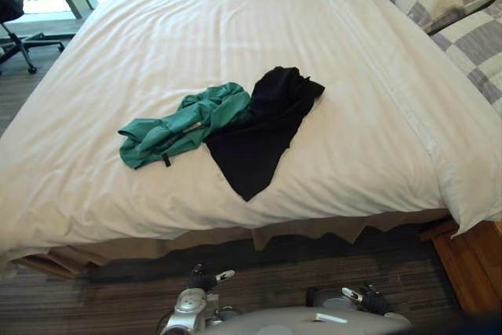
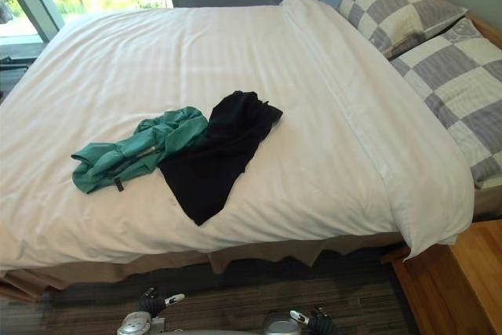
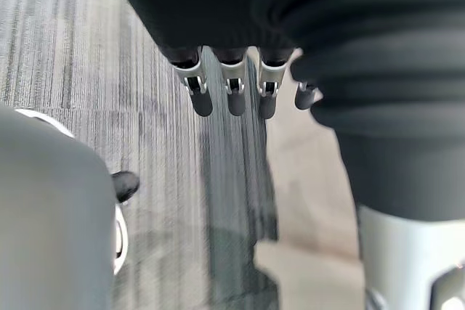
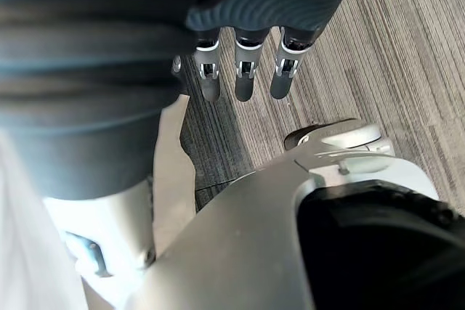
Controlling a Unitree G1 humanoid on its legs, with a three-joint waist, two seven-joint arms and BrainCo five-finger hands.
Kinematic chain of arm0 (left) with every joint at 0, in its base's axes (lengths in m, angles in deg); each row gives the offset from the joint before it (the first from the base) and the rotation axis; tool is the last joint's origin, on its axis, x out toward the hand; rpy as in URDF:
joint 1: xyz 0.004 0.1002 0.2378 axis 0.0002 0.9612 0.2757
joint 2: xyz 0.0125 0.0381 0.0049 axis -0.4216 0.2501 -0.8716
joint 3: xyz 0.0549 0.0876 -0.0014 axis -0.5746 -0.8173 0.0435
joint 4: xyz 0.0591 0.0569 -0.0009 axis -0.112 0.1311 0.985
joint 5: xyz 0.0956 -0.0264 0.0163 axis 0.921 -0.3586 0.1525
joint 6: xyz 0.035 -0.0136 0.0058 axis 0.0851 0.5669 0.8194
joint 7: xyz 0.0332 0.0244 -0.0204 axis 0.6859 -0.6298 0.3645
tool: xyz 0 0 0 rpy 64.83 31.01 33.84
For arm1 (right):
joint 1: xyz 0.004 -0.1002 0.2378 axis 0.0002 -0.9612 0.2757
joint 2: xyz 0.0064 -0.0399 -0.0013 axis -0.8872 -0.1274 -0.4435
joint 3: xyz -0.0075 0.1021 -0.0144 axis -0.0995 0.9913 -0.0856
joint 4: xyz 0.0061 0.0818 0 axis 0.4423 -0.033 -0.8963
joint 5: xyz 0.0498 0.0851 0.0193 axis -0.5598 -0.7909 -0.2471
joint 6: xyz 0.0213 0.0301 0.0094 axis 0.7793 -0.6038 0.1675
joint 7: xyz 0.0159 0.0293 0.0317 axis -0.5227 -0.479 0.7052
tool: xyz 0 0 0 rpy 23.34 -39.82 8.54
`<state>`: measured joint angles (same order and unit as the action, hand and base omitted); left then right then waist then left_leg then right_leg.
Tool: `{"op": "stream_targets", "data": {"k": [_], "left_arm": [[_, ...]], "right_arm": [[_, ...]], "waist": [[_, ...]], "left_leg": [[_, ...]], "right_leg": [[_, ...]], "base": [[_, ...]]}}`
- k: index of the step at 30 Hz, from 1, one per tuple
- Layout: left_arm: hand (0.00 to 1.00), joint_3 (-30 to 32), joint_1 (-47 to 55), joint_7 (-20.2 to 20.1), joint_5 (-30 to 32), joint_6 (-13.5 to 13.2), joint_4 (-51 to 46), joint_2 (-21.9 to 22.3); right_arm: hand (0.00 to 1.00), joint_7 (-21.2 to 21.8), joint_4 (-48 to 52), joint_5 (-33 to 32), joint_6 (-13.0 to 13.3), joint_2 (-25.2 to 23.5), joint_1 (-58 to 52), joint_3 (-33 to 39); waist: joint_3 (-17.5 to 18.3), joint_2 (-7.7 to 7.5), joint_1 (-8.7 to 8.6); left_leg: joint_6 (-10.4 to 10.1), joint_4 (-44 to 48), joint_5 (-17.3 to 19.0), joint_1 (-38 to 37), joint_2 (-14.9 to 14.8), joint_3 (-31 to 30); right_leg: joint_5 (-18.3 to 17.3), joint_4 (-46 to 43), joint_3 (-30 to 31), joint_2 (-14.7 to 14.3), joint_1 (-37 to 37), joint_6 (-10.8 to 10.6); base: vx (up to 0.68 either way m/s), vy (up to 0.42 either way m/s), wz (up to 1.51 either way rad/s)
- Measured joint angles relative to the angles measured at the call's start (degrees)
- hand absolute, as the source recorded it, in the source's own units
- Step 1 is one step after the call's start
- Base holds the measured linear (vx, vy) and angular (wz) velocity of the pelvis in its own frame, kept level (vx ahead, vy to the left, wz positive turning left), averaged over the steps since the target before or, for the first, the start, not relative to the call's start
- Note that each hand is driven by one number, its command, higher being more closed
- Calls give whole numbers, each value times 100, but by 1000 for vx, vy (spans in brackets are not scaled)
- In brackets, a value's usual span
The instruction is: Tidy the bed and pick cloth on bed and put in laundry
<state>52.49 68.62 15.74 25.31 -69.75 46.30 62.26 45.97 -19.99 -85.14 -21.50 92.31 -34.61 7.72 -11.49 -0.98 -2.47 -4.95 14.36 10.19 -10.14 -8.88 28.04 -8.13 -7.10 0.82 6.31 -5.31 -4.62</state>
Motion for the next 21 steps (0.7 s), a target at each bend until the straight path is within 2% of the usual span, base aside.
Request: {"op": "stream_targets", "data": {"k": [2,4,6,8,10,13,16,19,20,21], "left_arm": [[0,171,15,125,-128,-151,-151,20],[0,222,52,119,-218,-240,-208,41],[0,230,74,77,-206,-342,-203,15],[0,340,109,24,-193,-406,-193,48],[0,346,117,-71,-162,-423,-133,92],[0,315,133,-193,-136,-359,-73,208],[0,313,157,-271,-99,-254,-73,207],[0,296,177,-319,-103,-164,-75,201],[0,284,216,-414,-98,-181,18,119],[0,284,216,-414,-98,-181,18,119]], "right_arm": [[0,-2,117,-1,-43,-16,-48,-11],[0,-18,227,-2,-47,-4,-55,-9],[0,-23,220,-7,-49,-10,-47,0],[0,9,168,-4,-68,3,-39,41],[0,41,87,5,-85,83,33,69],[0,97,23,108,17,126,43,267],[0,179,13,96,147,152,-20,282],[0,183,13,105,214,161,-82,279],[0,200,38,115,219,114,-233,72],[0,200,38,115,219,114,-233,72]], "waist": [[-68,10,29],[-78,51,31],[-81,45,56],[-55,51,61],[-13,122,50],[18,344,0],[65,409,-2],[137,410,1],[301,263,35],[301,263,35]], "left_leg": [[-11,1616,70,665,-435,-58],[7,2141,59,906,-621,-93],[83,1691,97,735,-423,-231],[113,974,114,482,-180,-354],[110,342,113,269,-81,-326],[17,-507,12,-43,47,-325],[-5,-893,-196,-232,130,-352],[-17,-1058,-299,-293,143,-403],[-97,-1427,-458,-487,81,-384],[-97,-1427,-458,-488,82,-384]], "right_leg": [[-91,-145,35,81,-7,7],[-107,-211,49,65,-4,-16],[-77,-146,157,79,39,-116],[117,-22,261,54,121,-133],[214,43,333,-27,231,-130],[361,104,302,-73,238,-122],[374,112,202,-62,162,-120],[450,258,73,-69,81,-104],[831,1039,-266,-169,-333,-87],[831,1039,-266,-169,-333,-87]], "base": [[-48,5,-16],[-18,64,-2],[-8,70,-7],[-27,34,-24],[-27,10,-23],[-18,6,-4],[-62,-30,6],[-61,-37,13],[-35,-17,7],[0,0,0]]}}
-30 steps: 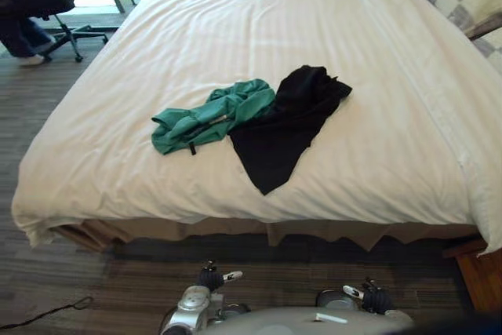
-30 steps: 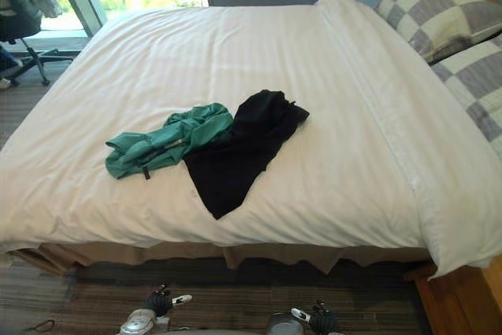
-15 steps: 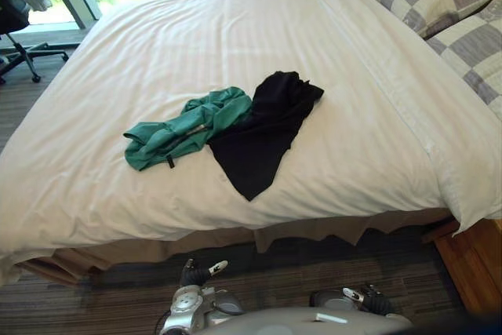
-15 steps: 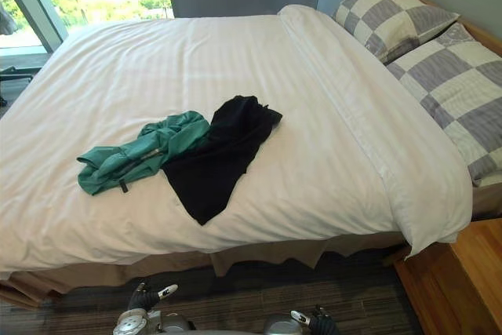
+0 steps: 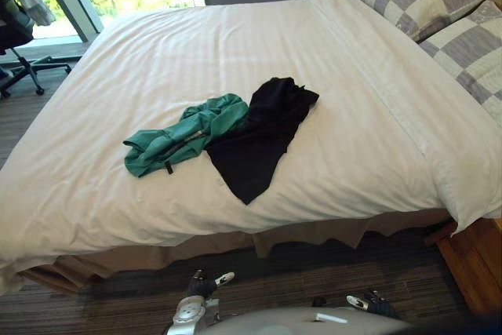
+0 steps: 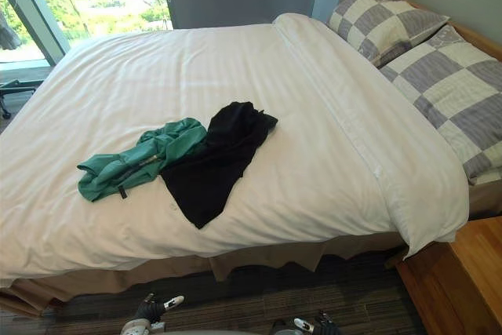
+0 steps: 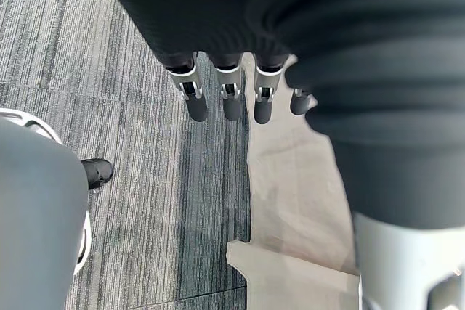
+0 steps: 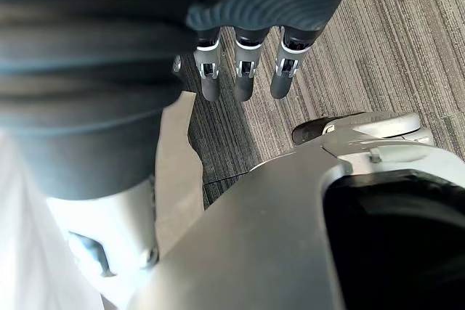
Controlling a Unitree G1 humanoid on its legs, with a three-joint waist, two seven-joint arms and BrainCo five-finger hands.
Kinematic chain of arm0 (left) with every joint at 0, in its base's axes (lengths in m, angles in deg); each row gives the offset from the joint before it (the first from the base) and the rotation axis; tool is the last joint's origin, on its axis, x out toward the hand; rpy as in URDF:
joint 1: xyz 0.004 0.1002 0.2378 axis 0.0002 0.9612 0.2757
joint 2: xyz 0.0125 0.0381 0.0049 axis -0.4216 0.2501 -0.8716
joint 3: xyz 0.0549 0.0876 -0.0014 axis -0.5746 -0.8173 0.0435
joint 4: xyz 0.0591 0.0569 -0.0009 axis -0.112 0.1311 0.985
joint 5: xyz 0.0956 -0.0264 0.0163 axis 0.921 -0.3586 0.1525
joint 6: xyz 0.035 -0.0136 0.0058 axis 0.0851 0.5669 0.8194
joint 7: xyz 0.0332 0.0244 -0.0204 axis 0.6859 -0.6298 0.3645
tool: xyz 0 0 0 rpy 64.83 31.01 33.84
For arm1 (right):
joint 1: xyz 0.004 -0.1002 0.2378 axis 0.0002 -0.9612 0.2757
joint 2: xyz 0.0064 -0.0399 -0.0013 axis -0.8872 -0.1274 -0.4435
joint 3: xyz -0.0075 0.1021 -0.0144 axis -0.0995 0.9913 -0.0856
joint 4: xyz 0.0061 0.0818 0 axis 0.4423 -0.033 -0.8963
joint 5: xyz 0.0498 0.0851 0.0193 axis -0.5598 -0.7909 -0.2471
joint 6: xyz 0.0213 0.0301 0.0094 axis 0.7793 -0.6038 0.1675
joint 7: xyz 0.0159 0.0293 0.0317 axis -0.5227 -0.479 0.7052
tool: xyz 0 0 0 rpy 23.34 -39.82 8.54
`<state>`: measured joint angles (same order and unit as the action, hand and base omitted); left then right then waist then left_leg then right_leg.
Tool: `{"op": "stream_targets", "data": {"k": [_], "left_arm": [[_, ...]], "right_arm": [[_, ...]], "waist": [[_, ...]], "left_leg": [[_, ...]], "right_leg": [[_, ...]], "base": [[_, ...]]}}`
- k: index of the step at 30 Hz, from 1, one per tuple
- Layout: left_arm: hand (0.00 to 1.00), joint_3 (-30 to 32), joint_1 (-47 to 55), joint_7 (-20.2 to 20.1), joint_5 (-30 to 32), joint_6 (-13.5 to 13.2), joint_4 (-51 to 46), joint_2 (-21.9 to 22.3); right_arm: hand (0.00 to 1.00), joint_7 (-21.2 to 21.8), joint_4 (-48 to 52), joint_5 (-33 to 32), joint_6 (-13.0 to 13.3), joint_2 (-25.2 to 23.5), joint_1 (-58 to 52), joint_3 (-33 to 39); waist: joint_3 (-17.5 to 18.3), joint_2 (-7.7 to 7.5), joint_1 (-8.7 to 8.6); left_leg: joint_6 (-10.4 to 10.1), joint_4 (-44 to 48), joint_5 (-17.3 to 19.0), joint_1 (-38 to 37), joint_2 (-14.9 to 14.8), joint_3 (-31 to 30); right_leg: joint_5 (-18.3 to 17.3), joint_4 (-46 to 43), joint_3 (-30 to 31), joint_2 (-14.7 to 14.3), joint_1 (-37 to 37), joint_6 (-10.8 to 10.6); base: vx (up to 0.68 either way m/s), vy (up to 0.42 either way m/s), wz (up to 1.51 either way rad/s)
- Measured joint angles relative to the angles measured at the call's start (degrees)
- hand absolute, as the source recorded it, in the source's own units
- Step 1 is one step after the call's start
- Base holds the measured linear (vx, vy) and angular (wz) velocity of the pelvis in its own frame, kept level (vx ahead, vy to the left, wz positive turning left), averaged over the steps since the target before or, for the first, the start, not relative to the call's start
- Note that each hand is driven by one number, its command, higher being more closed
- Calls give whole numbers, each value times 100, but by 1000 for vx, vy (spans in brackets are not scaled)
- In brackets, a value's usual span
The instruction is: Tidy the bed and pick cloth on bed and put in laundry
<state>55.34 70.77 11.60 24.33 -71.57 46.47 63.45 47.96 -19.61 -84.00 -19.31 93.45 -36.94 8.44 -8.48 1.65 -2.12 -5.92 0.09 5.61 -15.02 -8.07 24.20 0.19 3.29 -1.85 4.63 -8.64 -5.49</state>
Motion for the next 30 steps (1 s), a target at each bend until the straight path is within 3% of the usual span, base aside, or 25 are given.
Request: {"op": "stream_targets", "data": {"k": [7,12,15,17,19,20,22,23,25,26,27,28,29,30], "left_arm": [[0,276,-1,1,-107,95,5,6],[0,515,-23,16,-575,180,28,28],[0,506,-53,-32,-957,117,28,14],[0,499,-118,-229,-1190,-27,20,-46],[0,507,-96,-311,-1269,-104,21,-46],[0,557,-61,-400,-1407,-142,22,-50],[0,552,-43,-496,-1464,-162,22,-40],[0,551,-37,-607,-1470,-263,8,15],[0,542,5,-650,-1403,-408,4,43],[0,530,7,-650,-1364,-502,5,49],[0,490,-11,-631,-1242,-548,8,85],[0,484,-34,-627,-1151,-584,16,116],[0,481,-60,-643,-1116,-619,21,65],[0,410,-51,-652,-1081,-693,10,-32]], "right_arm": [[0,18,9,-67,-16,-7,1,125],[0,210,47,-384,-175,-74,2,430],[0,283,96,-695,-209,-185,36,647],[0,380,138,-906,-201,-213,138,734],[0,445,135,-912,-200,-169,247,810],[0,442,171,-915,-199,-159,325,880],[0,448,223,-916,-189,-109,418,874],[0,460,231,-915,-133,-50,509,868],[0,516,229,-915,-80,17,602,865],[0,569,208,-916,-70,57,711,871],[0,583,177,-916,-42,125,810,886],[0,585,177,-916,-6,149,826,902],[0,577,160,-927,26,45,838,988],[0,565,141,-1004,87,-93,723,1106]], "waist": [[-12,0,-12],[-92,12,-32],[-177,-35,-93],[-333,-104,-161],[-453,-60,-117],[-503,-129,-120],[-519,-81,-164],[-561,-23,-161],[-546,5,-147],[-554,29,-121],[-584,137,-99],[-611,202,-123],[-689,90,-126],[-666,-39,-128]], "left_leg": [[-44,222,121,169,-107,88],[-59,459,216,631,-219,-113],[-91,518,111,973,-64,-509],[-90,581,-98,1174,98,-620],[-130,765,-136,1299,111,-605],[-154,1131,-102,1496,93,-551],[-190,1428,140,1613,-211,-283],[-190,1644,229,1685,-625,-300],[-191,1763,226,1804,-910,-474],[-241,1787,199,1834,-1039,-683],[-543,1798,141,1815,-1109,-820],[-579,1828,139,1813,-1096,-874],[-789,2076,335,1832,-1001,-875],[-581,2436,639,1952,-754,-807]], "right_leg": [[-32,-58,85,-62,167,59],[-655,-1144,-301,8,849,120],[-1274,-2167,-730,368,1365,97],[-1648,-2784,-1248,801,1491,79],[-1758,-3204,-1486,1027,1580,117],[-1789,-3393,-1542,1184,1595,158],[-1833,-3526,-1535,1237,1501,237],[-1875,-3661,-1521,1274,1406,280],[-1960,-3769,-1465,1336,1414,131],[-2095,-3773,-1375,1372,1425,-92],[-2231,-3741,-1279,1382,1429,-222],[-2243,-3772,-1273,1415,1430,-262],[-2244,-3827,-1227,1625,1415,-338],[-2187,-3667,-1256,1883,1339,-378]], "base": [[-3,-17,-7],[34,-63,25],[85,-74,85],[87,-114,128],[39,-93,79],[28,-125,68],[-3,-131,46],[-26,-59,24],[-23,60,4],[-8,219,-29],[-4,283,-35],[-4,405,-29],[-26,427,-3],[-10,437,2]]}}
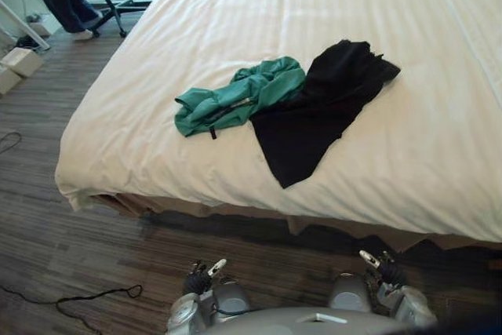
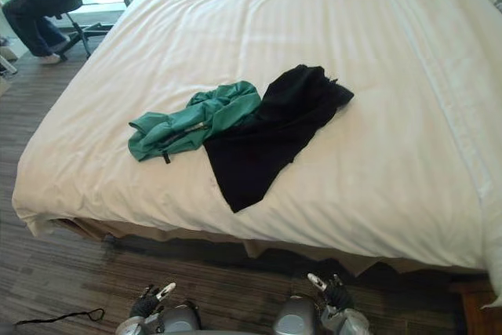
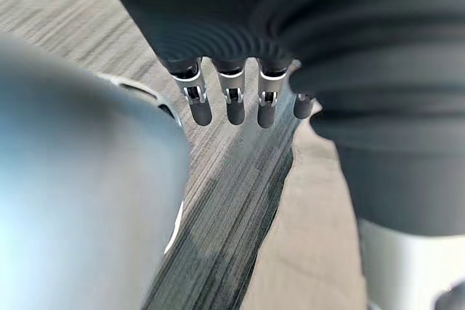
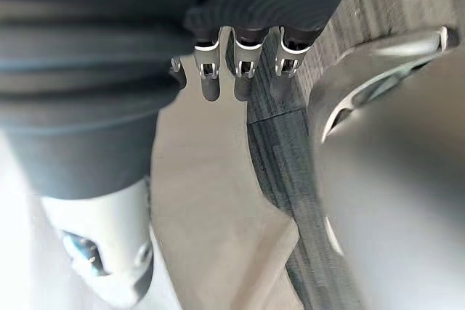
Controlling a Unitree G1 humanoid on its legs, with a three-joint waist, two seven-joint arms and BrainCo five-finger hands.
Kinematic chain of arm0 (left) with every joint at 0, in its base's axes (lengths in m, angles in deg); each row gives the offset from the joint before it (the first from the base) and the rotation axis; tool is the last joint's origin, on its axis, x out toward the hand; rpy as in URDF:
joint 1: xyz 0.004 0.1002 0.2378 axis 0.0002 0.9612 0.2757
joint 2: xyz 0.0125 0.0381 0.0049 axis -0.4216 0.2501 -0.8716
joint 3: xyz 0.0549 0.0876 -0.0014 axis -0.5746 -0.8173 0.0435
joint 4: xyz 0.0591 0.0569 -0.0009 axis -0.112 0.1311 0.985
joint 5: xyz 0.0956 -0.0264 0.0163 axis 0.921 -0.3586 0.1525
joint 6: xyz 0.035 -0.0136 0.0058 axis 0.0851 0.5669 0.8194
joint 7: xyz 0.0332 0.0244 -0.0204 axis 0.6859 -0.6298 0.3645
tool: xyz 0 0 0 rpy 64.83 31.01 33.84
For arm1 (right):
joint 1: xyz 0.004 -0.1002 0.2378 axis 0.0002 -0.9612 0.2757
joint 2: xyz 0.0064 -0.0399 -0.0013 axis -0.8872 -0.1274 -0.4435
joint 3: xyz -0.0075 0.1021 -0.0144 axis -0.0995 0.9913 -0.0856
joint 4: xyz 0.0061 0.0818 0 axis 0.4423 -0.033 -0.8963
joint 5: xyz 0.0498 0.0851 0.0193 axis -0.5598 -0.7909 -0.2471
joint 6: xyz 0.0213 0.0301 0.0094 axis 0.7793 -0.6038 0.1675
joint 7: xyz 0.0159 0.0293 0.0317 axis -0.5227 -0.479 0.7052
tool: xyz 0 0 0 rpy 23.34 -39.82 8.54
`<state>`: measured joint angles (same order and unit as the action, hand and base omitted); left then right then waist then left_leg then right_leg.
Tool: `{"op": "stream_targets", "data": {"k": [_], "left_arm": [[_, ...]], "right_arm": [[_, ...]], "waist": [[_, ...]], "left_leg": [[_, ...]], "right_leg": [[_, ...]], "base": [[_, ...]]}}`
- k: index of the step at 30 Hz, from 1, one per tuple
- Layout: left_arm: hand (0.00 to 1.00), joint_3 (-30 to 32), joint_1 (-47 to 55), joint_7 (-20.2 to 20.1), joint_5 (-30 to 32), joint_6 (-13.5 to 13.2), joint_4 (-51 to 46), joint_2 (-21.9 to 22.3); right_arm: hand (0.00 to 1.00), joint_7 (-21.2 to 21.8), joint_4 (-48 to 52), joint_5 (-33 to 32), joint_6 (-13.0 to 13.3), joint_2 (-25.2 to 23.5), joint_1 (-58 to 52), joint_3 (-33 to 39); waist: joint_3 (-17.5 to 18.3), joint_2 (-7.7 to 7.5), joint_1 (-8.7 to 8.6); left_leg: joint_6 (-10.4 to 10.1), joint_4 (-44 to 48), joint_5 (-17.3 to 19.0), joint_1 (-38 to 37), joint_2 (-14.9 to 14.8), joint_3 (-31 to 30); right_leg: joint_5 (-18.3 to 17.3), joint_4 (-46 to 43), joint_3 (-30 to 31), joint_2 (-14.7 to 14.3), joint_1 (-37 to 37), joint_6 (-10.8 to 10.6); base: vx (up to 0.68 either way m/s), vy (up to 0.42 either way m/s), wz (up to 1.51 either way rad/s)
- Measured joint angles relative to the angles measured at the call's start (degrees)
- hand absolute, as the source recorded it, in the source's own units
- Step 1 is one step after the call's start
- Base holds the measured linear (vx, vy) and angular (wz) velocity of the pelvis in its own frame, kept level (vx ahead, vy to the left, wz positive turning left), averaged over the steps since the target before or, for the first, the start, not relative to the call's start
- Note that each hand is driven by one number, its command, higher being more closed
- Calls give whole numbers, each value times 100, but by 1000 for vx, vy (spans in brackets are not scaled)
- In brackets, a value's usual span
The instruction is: Tidy the bed and pick cloth on bed and put in laundry
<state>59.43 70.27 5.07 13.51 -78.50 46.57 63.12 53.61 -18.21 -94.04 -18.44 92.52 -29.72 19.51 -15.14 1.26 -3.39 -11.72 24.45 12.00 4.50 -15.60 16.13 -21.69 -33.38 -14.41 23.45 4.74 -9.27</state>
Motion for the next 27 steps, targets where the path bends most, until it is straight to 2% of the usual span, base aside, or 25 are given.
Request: {"op": "stream_targets", "data": {"k": [1,2,3,4,5,6,7,8,10,12,14,17,22,25,27], "left_arm": [[0,-47,-14,-5,77,-36,-7,-1],[0,-55,-28,5,190,-71,-4,23],[0,-77,-14,11,309,-118,-5,8],[0,-123,13,32,560,-206,-12,-57],[0,-188,-7,39,794,-224,-11,-150],[0,-236,-45,34,879,-202,11,-185],[0,-410,-87,18,1044,-156,10,-183],[0,-567,-128,2,1110,-109,11,-168],[0,-681,-198,21,1305,69,-8,-39],[0,-806,-248,104,1316,269,-14,-42],[0,-830,-286,240,1323,560,-17,-57],[0,-771,-289,308,1536,756,-16,-102],[0,-765,-228,305,1813,772,-26,-57],[0,-763,-195,314,1336,740,-13,0],[0,-756,-194,331,972,764,-8,-10]], "right_arm": [[0,-22,33,-60,62,-42,-45,126],[0,-22,29,-143,129,-50,-53,196],[0,-20,27,-144,175,-72,-84,179],[0,-18,-37,-123,246,-158,-88,133],[0,8,-58,-90,281,-265,-83,-34],[0,33,-53,-90,286,-322,-74,-115],[0,60,-15,-83,317,-334,-40,-238],[0,78,25,-74,328,-321,-5,-361],[0,92,37,-87,346,-297,34,-439],[0,82,37,-85,365,-279,33,-511],[0,-23,34,-119,371,-299,14,-627],[0,-171,27,-143,252,-335,-23,-708],[0,-328,12,-213,-48,-386,-45,-717],[0,-455,20,-750,-169,-391,-117,-715],[0,-552,37,-997,-169,-393,-203,-687]], "waist": [[6,21,-5],[-6,24,-12],[43,22,-3],[122,53,47],[163,-7,65],[162,-22,63],[158,1,38],[170,-5,-24],[181,91,-47],[198,102,-45],[280,51,-52],[298,-27,-23],[364,-85,-5],[412,-59,-16],[424,-88,-19]], "left_leg": [[111,235,218,51,63,6],[245,321,318,46,110,96],[339,256,354,-19,158,197],[448,28,297,-108,207,310],[522,-356,145,-276,226,442],[554,-588,35,-387,242,520],[608,-1047,-200,-580,312,638],[675,-1443,-419,-712,445,710],[695,-1824,-632,-863,608,727],[696,-1976,-700,-981,685,711],[720,-2066,-815,-992,769,669],[704,-2100,-890,-1108,802,708],[656,-2258,-925,-1673,821,1095],[605,-2367,-977,-1767,797,1185],[649,-2444,-1080,-1768,799,1191]], "right_leg": [[135,67,-56,112,-99,193],[415,72,-64,157,-93,501],[723,174,-83,165,-63,622],[829,326,-241,-3,22,413],[814,399,-506,-419,60,243],[759,445,-627,-677,61,184],[628,710,-817,-1143,51,211],[691,1232,-863,-1452,-133,517],[920,1523,-824,-1480,-232,520],[929,1572,-663,-1474,-324,531],[930,1574,-404,-1445,-338,534],[931,1745,-395,-1431,-580,534],[955,1980,-207,-1463,-1056,543],[1126,2256,-95,-1558,-1137,504],[1241,2415,-66,-1568,-1142,490]], "base": [[15,397,-1],[30,339,-14],[75,451,-30],[75,344,-41],[113,319,-39],[92,160,-31],[106,162,-15],[75,98,-8],[68,143,-1],[72,92,5],[73,45,28],[73,8,18],[33,24,-23],[-33,-25,-31],[-40,-31,-12]]}}
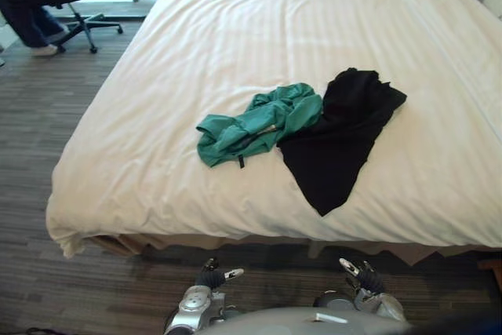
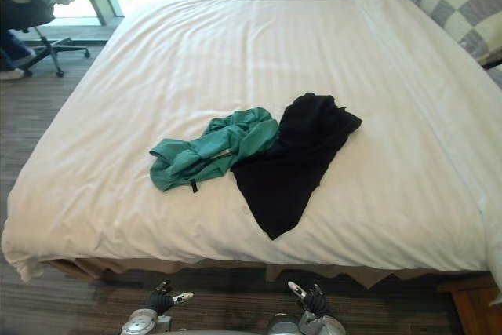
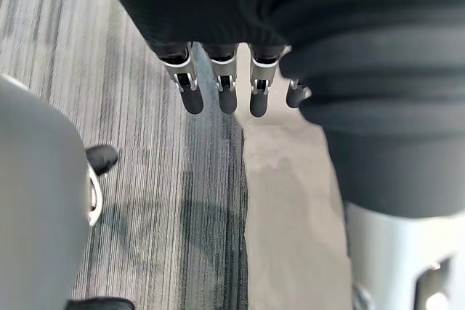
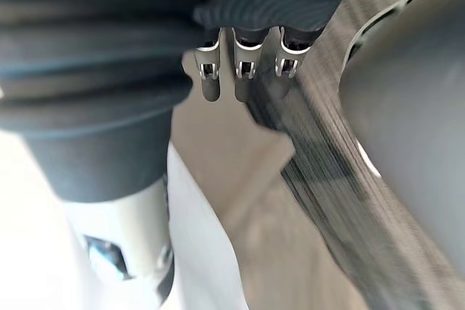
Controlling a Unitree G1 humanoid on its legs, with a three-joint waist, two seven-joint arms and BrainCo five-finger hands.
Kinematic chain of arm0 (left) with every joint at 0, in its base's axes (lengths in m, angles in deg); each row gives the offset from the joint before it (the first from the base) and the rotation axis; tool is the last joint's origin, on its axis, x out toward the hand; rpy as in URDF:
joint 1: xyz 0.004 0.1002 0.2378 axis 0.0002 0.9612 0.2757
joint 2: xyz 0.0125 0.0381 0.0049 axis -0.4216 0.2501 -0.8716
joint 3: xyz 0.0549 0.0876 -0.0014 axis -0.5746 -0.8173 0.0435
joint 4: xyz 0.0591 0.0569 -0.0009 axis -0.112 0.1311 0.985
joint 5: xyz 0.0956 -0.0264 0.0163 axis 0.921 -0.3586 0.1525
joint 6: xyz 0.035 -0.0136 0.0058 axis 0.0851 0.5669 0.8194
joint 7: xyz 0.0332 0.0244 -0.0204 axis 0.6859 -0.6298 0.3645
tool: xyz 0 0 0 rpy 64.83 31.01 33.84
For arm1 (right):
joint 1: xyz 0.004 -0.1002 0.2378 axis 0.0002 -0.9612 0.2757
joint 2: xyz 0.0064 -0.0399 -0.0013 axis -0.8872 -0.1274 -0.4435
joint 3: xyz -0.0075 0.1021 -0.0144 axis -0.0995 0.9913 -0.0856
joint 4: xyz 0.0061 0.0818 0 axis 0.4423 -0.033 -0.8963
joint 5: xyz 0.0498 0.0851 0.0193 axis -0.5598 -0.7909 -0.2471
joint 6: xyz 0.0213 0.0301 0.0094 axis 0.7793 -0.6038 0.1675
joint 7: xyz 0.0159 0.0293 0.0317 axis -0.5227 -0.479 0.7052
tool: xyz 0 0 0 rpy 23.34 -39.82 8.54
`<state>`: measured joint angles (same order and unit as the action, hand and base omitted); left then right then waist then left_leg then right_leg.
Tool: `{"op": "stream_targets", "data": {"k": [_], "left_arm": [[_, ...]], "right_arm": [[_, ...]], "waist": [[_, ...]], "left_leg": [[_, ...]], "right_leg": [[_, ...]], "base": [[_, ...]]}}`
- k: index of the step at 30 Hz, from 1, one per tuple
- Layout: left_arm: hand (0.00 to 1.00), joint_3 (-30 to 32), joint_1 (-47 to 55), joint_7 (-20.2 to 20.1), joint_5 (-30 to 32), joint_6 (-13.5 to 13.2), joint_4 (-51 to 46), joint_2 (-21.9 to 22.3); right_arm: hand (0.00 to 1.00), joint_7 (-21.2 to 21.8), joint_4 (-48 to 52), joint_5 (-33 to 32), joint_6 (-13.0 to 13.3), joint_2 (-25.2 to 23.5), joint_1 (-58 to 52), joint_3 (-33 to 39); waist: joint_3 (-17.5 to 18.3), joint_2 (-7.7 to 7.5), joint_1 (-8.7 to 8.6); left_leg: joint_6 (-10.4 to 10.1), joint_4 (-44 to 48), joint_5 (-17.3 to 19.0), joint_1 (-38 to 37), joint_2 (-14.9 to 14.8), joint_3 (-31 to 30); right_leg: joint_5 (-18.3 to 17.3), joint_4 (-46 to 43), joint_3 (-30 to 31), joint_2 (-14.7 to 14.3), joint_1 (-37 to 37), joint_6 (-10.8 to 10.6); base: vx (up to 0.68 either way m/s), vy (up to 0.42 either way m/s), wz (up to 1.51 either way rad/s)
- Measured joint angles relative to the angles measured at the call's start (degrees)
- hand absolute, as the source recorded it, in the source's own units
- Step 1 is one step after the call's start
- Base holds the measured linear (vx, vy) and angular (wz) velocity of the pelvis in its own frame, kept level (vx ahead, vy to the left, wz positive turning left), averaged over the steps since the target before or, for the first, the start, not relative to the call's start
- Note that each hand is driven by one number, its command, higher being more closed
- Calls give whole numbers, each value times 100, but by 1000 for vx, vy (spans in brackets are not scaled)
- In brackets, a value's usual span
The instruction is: Tidy the bed and pick cloth on bed and put in laundry
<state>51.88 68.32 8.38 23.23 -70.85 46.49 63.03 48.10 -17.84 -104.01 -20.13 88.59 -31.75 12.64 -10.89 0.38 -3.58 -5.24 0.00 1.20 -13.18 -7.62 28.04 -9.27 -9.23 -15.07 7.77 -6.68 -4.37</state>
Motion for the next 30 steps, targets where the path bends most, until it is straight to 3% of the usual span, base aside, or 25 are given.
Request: {"op": "stream_targets", "data": {"k": [4,6,7,8,9,10,11,13,14,16,17,22,25,27,30], "left_arm": [[0,396,54,233,-461,54,-2,16],[0,583,116,321,-471,45,-5,23],[0,857,132,386,-628,22,-72,101],[0,1081,185,445,-743,15,-219,160],[0,1154,237,462,-823,-3,-247,201],[0,1300,275,477,-914,-7,-247,332],[0,1384,304,473,-917,21,-241,438],[0,1470,396,461,-921,13,-239,551],[0,1520,378,429,-1010,18,-228,599],[0,1570,401,437,-1410,46,-233,504],[0,1598,453,469,-1710,84,-231,472],[0,1785,554,818,-2627,185,-233,408],[0,2724,721,964,-3123,161,-579,166],[0,3492,838,1092,-3458,43,-1226,-276],[0,4362,1029,1263,-3532,-254,-2302,-952]], "right_arm": [[0,-314,-1,-39,5,-61,-109,248],[0,-451,12,-39,1,-123,-133,354],[0,-517,111,-49,-9,-140,-212,374],[0,-582,257,-52,-12,-152,-279,320],[0,-603,301,-52,-14,-146,-311,272],[0,-649,399,-95,-9,-59,-349,265],[0,-678,488,-146,-7,-19,-365,270],[0,-669,636,-156,8,19,-399,331],[0,-666,605,-154,10,-34,-387,497],[0,-691,577,-156,51,-217,-471,722],[0,-708,542,-159,96,-238,-567,806],[0,-1077,582,-137,492,-59,-545,1378],[0,-1313,1100,40,614,320,-535,2310],[0,-1386,1777,185,809,831,-632,2947],[0,-1356,2932,699,1159,1437,-809,3277]], "waist": [[-22,-60,16],[-42,-97,110],[-49,-95,157],[-88,-29,249],[-104,-26,280],[-98,177,286],[-79,331,282],[3,486,259],[32,470,251],[105,226,282],[133,190,279],[292,248,289],[336,299,297],[359,307,320],[453,237,342]], "left_leg": [[8,222,-11,21,36,186],[18,1150,190,356,-161,222],[37,2163,354,747,-442,184],[58,3097,457,1094,-752,74],[82,3389,648,1235,-870,40],[142,3364,860,1236,-1028,-58],[217,2785,817,1115,-1037,-91],[86,1917,1216,715,-896,-189],[-8,1765,1270,695,-814,-110],[58,1412,1024,603,-540,50],[95,1163,890,482,-364,92],[158,369,489,314,94,-75],[160,13,258,310,215,-394],[155,-122,174,252,257,-665],[130,-236,117,294,276,-831]], "right_leg": [[121,266,7,57,-189,-11],[257,369,55,79,-256,-3],[314,493,163,27,-309,8],[304,552,268,17,-378,29],[270,555,357,-18,-377,81],[262,505,522,-123,-376,82],[173,408,692,-203,-315,14],[97,234,929,-289,-128,-98],[154,185,972,-271,-76,-123],[146,20,994,-65,91,-153],[123,-41,998,62,111,-184],[161,67,829,323,114,-253],[148,138,470,394,24,-290],[74,144,182,427,-100,-344],[47,285,-9,385,-185,-326]], "base": [[-65,-17,-4],[-83,-42,-21],[-62,-53,-44],[-77,-31,-49],[-69,57,-60],[-96,131,-69],[-80,108,-73],[-77,176,-55],[-65,213,-33],[-26,97,-12],[-12,53,-3],[3,43,22],[34,-18,56],[54,-45,64],[54,-33,33]]}}
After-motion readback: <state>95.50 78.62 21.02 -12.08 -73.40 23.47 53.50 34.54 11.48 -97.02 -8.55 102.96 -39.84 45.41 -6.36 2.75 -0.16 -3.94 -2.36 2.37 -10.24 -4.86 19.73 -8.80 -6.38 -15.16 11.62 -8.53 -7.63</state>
